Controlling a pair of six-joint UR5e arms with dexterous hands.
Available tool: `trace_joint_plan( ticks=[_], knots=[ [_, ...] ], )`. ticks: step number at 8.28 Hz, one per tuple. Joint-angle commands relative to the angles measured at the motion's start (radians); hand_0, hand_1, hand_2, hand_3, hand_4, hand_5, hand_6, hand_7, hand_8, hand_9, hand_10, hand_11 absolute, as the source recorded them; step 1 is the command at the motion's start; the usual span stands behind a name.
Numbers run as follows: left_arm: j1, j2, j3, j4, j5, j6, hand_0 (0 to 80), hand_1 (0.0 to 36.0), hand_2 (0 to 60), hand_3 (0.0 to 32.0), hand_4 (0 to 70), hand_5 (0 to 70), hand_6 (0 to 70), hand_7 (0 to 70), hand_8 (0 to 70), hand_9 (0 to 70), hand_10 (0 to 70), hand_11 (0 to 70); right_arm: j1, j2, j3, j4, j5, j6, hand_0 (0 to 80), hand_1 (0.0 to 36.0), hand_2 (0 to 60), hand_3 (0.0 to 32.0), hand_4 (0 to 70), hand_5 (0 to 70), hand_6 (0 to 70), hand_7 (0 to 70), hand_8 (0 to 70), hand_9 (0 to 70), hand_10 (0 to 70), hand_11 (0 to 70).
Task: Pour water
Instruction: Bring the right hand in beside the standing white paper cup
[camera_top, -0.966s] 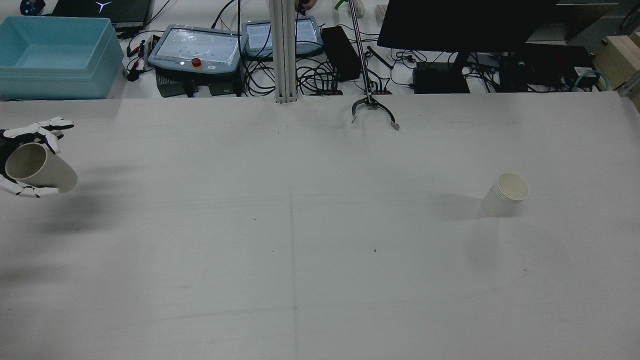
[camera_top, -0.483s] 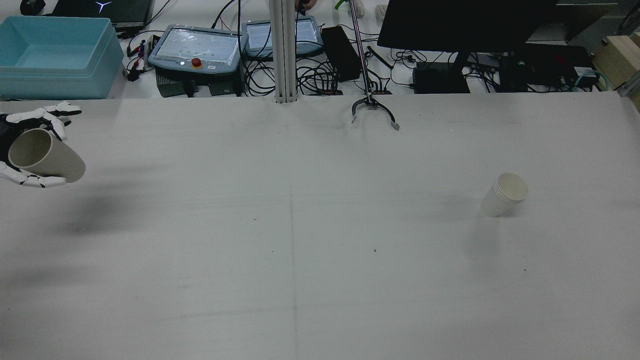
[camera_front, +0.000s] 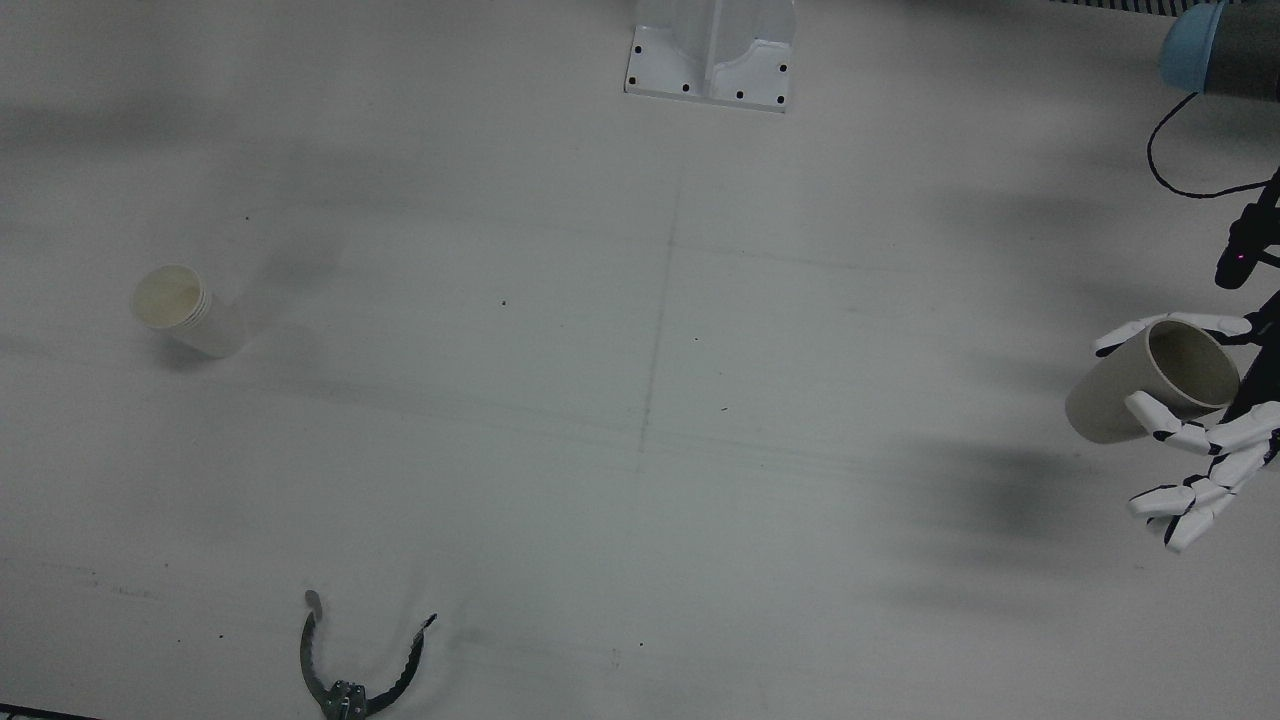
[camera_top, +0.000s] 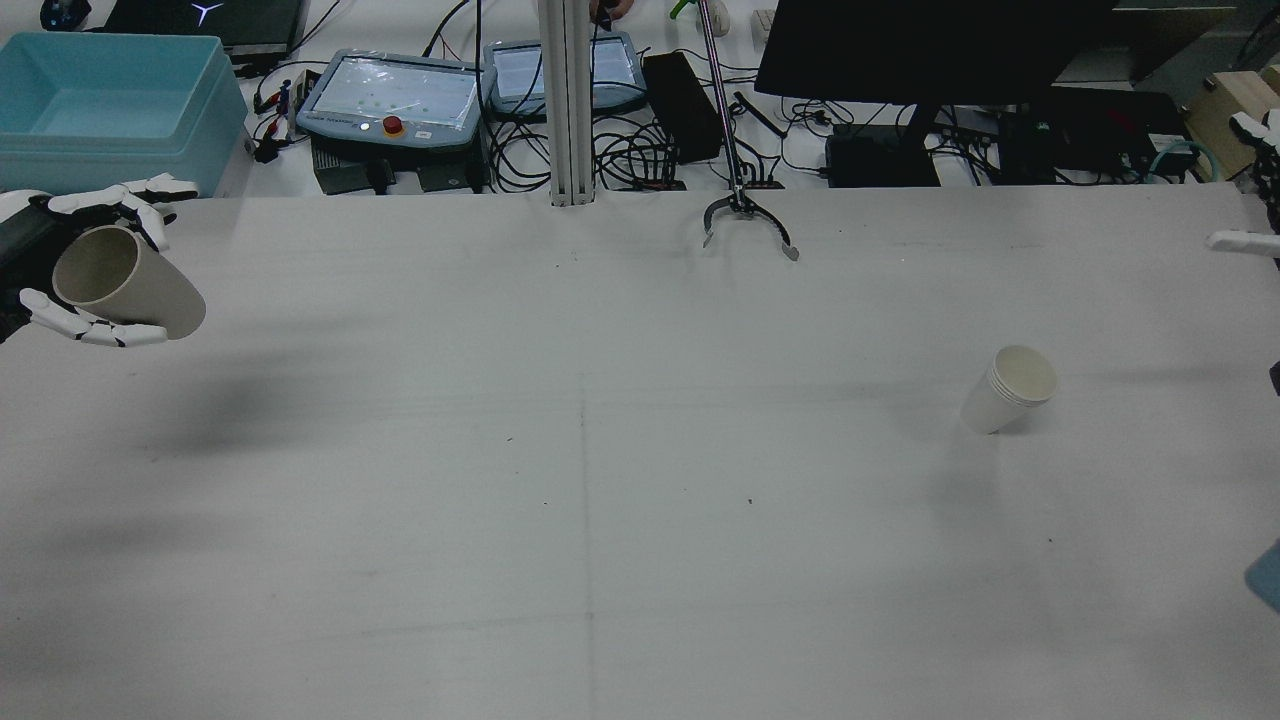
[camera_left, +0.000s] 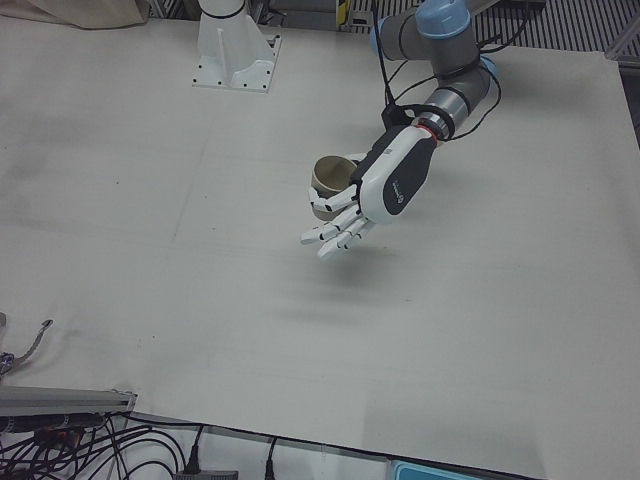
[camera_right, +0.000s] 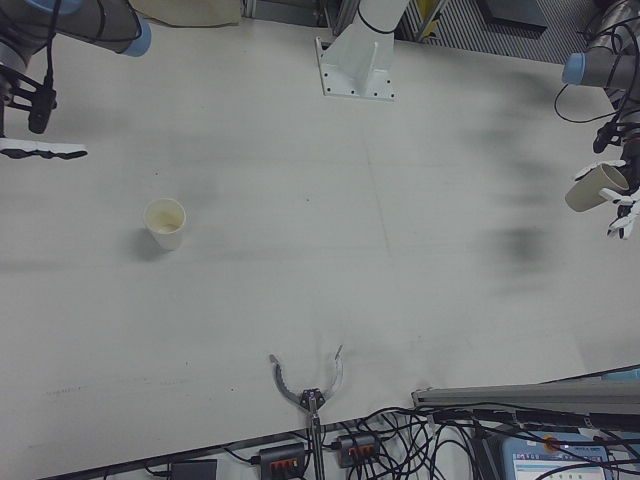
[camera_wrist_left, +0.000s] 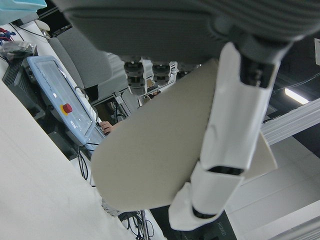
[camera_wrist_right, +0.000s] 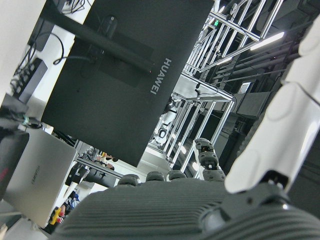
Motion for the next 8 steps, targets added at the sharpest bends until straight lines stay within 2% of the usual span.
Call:
trace_joint_plan(
  ticks=[1,2,4,5,6,8],
  knots=[
    [-0.001,-0.008,-0.007,0.022,-0.001,-0.015,80.0,36.0,60.0,0.0,70.0,70.0,13.3,20.7,6.5,9.0,7.8,14.3,-0.181,0.021,-0.024,0.01,0.126,0.149,46.0,9.2,0.6,0.0,1.8,5.1,0.0,0.0,0.0,0.0,0.0,0.9],
    [0.0,-0.008,-0.004,0.022,-0.001,-0.015,80.0,36.0,60.0,0.0,70.0,70.0,13.3,20.6,6.5,9.1,7.8,14.4,-0.214,0.01,-0.018,0.01,0.126,0.177,45.7,8.8,0.7,0.2,3.2,6.2,0.0,0.0,0.0,0.0,0.0,0.1],
    [0.002,-0.009,0.004,0.022,-0.004,-0.015,80.0,36.0,60.0,0.0,70.0,70.0,13.4,20.8,6.6,9.2,7.9,14.5,-0.288,-0.002,-0.044,0.011,0.138,0.18,45.5,8.5,0.0,3.8,0.0,5.4,0.0,0.0,0.0,0.0,0.0,0.0],
    [0.003,-0.009,0.008,0.02,-0.004,-0.014,80.0,36.0,60.0,0.0,70.0,70.0,13.4,20.7,6.6,9.3,8.0,14.6,-0.325,0.01,-0.071,0.031,0.159,0.177,45.3,8.5,0.0,4.6,0.0,5.0,0.0,0.0,0.0,0.0,0.0,0.0],
    [0.002,-0.009,0.008,0.02,-0.003,-0.015,75.7,36.0,60.0,0.0,70.0,70.0,13.2,20.3,6.5,9.2,8.0,14.5,-0.372,0.016,-0.076,0.046,0.223,0.181,43.2,7.4,0.0,4.2,0.0,4.0,0.0,0.0,0.0,0.0,0.0,0.0],
    [0.0,-0.008,0.011,0.02,-0.003,-0.017,74.2,36.0,60.0,0.0,70.0,70.0,13.2,20.3,6.6,9.3,8.0,14.5,-0.393,0.018,-0.081,0.046,0.259,0.203,44.2,8.0,0.0,3.8,0.0,4.8,0.0,0.0,0.0,0.0,0.0,0.0]
  ],
)
